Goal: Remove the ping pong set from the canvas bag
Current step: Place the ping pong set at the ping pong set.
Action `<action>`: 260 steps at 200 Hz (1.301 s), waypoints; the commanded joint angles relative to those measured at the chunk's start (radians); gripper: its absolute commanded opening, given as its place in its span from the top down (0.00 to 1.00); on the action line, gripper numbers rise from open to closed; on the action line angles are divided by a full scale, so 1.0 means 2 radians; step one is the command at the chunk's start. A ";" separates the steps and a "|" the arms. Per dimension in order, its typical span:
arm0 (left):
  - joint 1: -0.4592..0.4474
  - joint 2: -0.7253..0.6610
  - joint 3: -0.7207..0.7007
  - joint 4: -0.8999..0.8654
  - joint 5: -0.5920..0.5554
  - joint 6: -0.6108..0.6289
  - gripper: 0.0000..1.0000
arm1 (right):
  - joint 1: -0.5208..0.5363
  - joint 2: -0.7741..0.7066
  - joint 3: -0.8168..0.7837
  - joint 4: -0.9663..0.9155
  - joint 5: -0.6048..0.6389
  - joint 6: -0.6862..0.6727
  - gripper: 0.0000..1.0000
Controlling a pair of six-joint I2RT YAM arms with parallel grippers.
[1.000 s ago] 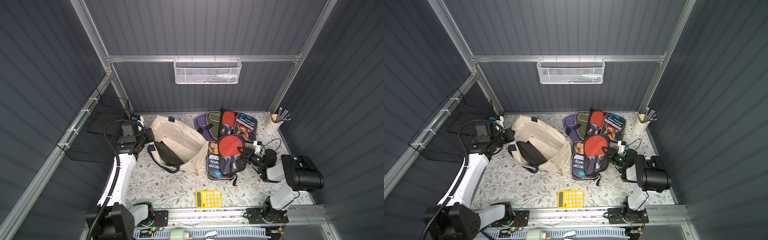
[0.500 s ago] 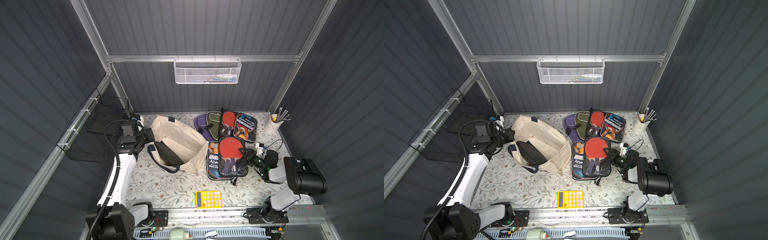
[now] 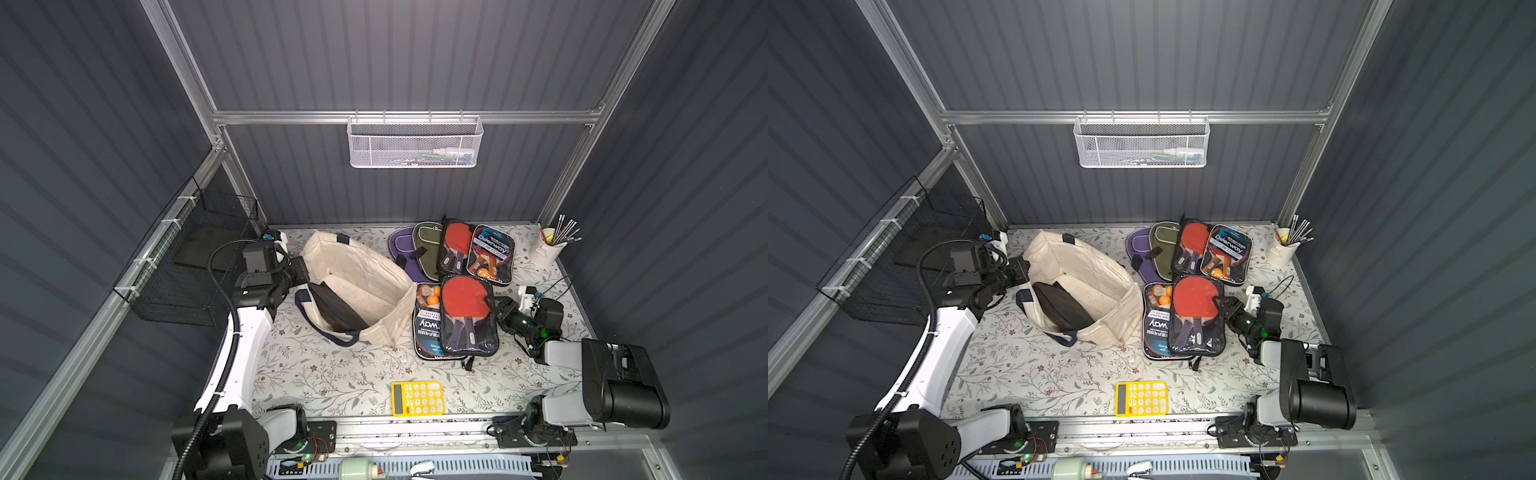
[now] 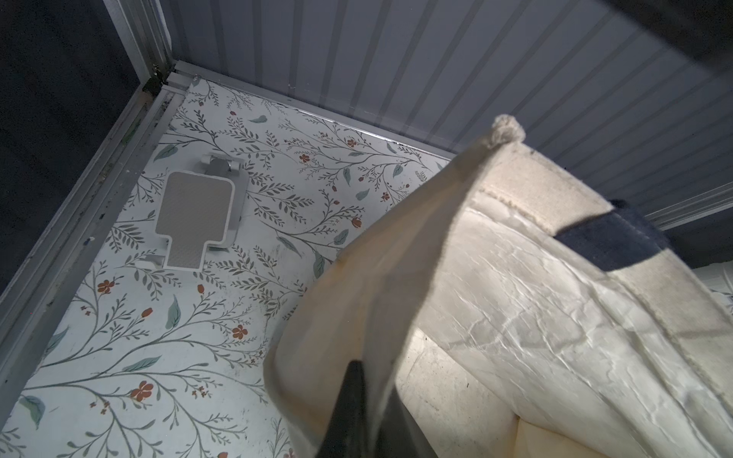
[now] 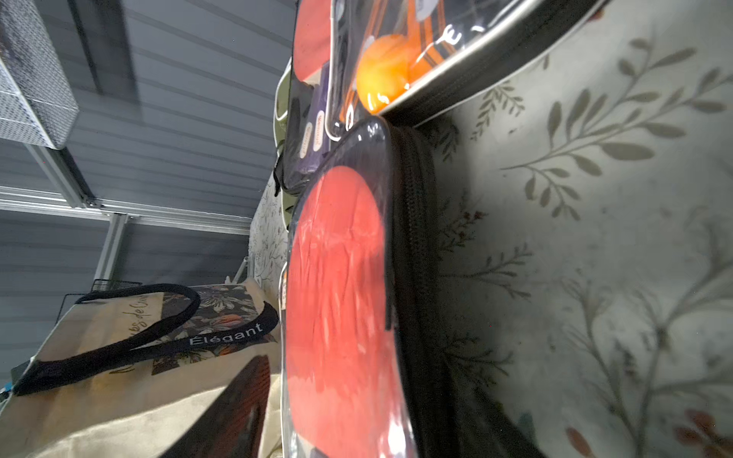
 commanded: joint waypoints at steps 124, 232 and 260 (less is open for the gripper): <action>0.001 -0.008 0.007 0.018 0.014 0.008 1.00 | 0.019 -0.229 0.090 -0.295 0.127 -0.126 0.01; 0.001 -0.004 0.004 0.022 0.022 0.010 1.00 | 0.215 -0.247 0.265 -0.431 0.233 -0.233 0.01; 0.001 -0.003 0.005 0.021 0.020 0.011 1.00 | 0.256 -0.233 0.308 -0.456 0.236 -0.251 0.01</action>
